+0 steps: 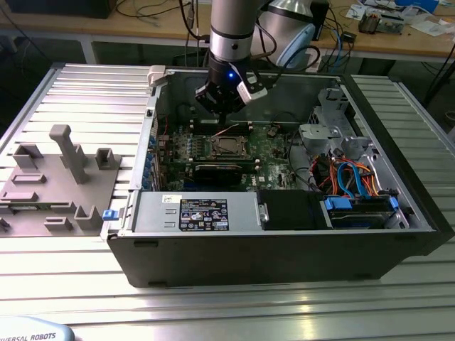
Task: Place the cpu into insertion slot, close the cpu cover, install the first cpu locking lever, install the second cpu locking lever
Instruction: 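Install the first cpu locking lever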
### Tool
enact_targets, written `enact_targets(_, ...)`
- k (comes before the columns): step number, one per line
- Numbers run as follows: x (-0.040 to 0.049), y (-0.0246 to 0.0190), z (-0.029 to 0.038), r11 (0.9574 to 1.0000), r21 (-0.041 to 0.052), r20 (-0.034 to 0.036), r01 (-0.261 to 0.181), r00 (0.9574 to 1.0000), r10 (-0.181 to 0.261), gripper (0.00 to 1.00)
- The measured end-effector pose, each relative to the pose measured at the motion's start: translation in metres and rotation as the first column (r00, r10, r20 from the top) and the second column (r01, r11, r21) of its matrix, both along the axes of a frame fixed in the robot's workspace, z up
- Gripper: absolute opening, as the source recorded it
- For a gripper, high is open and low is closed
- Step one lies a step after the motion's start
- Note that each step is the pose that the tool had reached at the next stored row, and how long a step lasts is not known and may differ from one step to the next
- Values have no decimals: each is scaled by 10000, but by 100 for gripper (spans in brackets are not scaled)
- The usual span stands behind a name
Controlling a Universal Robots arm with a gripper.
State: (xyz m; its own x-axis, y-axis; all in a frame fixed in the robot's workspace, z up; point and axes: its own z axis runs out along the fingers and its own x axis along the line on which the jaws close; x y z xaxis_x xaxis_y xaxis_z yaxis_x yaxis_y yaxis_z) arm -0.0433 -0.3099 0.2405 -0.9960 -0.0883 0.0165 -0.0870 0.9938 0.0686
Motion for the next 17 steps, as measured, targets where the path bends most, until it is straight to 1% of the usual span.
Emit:
enact_targets(2,2,0,-23,10000,6,1,-37,10000,37,11)
enact_targets(5,9,1,-40,9998,6,0,-205,9998,205,11)
enact_targets(11,25,11,-104,9998,6,-2,-222,9998,222,11)
enact_targets(17,25,27,-128,9997,22,0,-234,9997,234,11)
